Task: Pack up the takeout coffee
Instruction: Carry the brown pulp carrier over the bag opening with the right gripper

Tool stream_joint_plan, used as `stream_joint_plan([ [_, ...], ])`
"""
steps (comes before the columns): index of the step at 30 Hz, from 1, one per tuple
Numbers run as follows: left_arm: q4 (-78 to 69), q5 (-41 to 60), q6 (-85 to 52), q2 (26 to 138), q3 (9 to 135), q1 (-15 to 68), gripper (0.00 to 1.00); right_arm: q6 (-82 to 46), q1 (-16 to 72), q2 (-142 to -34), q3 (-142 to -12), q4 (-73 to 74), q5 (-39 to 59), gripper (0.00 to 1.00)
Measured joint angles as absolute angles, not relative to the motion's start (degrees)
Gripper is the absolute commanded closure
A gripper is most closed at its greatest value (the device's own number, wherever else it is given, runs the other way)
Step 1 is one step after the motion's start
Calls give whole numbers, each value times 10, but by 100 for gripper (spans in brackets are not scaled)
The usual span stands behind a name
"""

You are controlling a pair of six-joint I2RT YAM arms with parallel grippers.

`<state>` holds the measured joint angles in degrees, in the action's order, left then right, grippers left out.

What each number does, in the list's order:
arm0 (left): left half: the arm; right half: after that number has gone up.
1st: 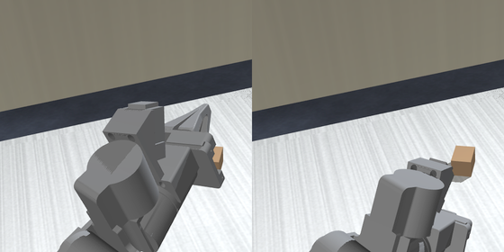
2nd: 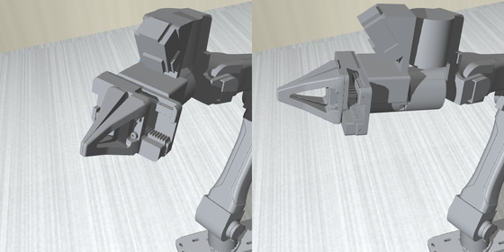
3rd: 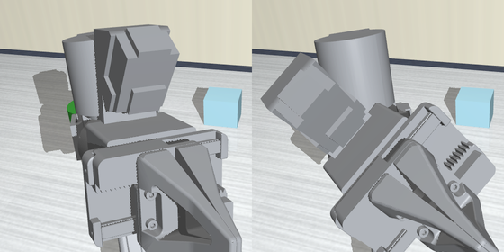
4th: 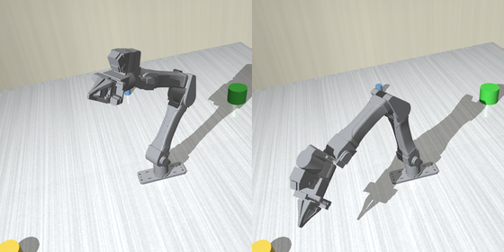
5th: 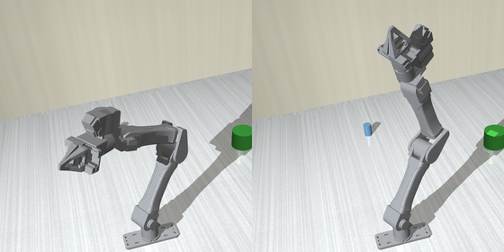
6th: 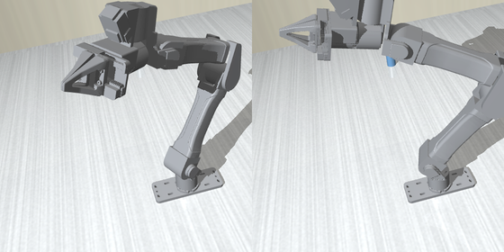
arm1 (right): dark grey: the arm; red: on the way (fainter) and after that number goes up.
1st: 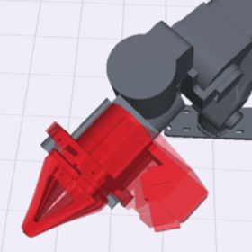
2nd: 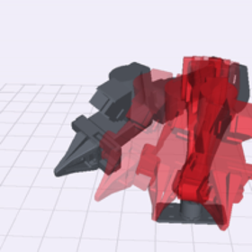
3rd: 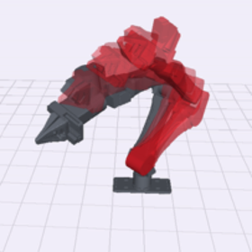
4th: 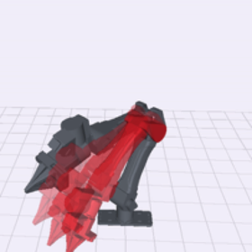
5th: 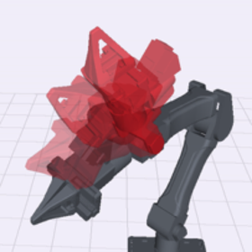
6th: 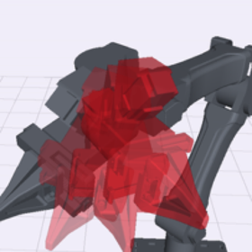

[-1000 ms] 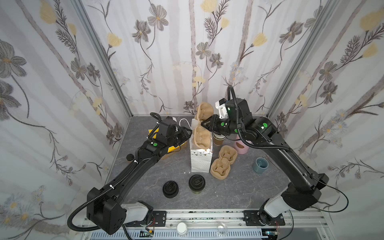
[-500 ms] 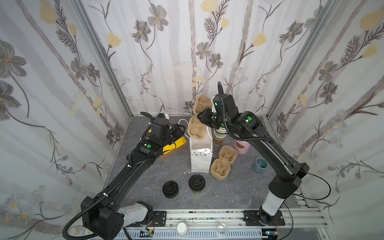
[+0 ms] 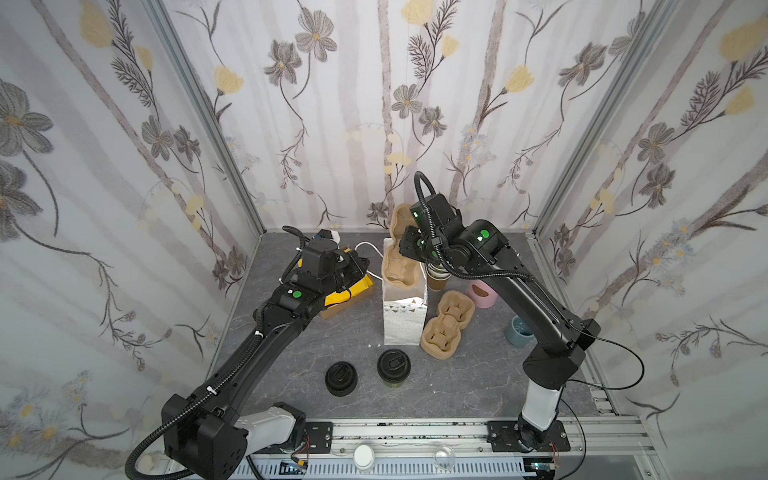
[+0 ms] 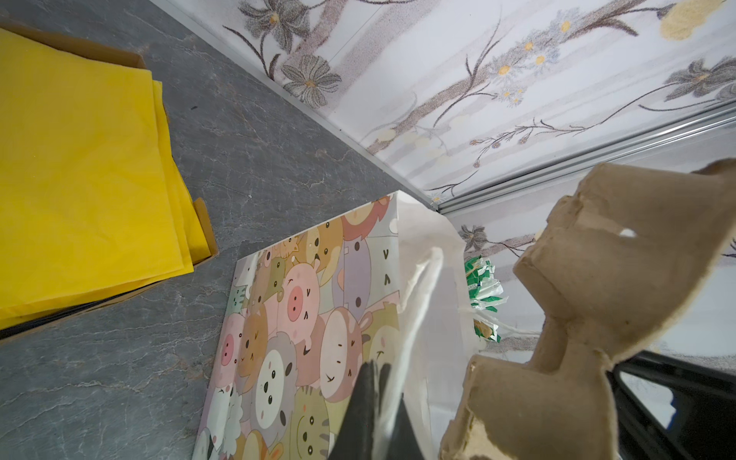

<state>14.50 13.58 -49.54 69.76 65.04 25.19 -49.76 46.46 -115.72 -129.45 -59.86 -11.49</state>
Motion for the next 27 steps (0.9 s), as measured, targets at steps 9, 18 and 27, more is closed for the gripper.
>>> stream_joint_plan([
  [9, 138, 136, -516, 674, 629, 263, 100, -489, 465, -1174, -1302, -644, -154, 78],
  [18, 131, 115, -545, 657, 612, 273, 100, -490, 488, -1187, -1304, -665, -169, 78],
  [27, 109, 90, -576, 640, 592, 278, 100, -501, 503, -1196, -1305, -665, -184, 78],
])
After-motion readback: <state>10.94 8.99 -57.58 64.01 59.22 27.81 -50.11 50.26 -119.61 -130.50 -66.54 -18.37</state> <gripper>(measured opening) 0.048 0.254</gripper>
